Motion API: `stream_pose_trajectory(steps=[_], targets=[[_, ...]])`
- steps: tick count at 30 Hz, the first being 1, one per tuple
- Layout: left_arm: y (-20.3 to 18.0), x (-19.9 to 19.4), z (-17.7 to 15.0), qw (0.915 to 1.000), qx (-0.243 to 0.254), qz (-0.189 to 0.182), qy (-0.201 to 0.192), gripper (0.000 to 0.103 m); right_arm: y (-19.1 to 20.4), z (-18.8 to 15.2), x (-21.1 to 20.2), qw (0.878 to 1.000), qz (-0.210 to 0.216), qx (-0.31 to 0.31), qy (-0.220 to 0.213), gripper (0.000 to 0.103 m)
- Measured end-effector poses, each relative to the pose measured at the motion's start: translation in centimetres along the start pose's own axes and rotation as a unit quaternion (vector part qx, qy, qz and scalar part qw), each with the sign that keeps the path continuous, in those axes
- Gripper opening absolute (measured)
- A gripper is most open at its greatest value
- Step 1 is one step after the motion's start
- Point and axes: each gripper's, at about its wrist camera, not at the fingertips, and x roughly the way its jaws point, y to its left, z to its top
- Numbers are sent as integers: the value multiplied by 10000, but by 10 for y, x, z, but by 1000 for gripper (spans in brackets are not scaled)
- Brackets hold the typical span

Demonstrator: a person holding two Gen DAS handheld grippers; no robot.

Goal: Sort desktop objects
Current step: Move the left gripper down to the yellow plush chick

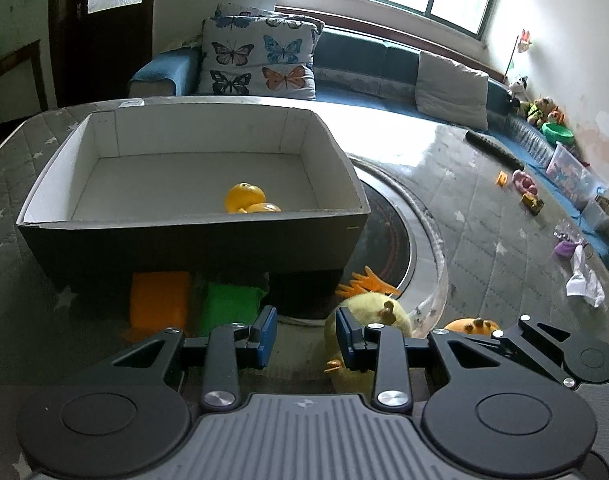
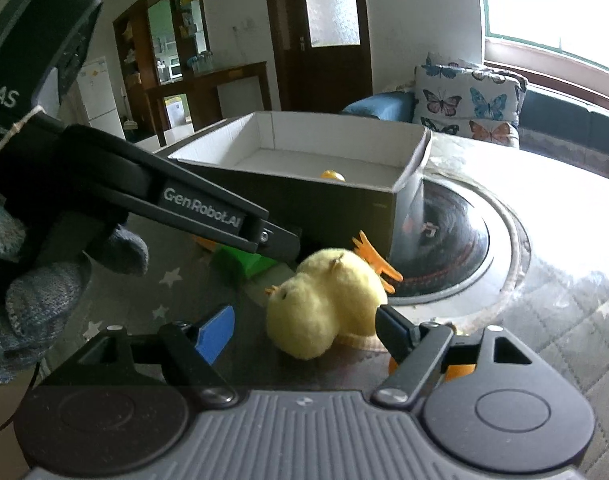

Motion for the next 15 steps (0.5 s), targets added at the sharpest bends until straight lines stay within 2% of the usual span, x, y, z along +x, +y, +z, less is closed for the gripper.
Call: stream_pose_trajectory(steps=[15], targets=[[2,-4,-2,10000,-41,-60,-52,35,3,-2,4,9995,-277,-145,58,81]])
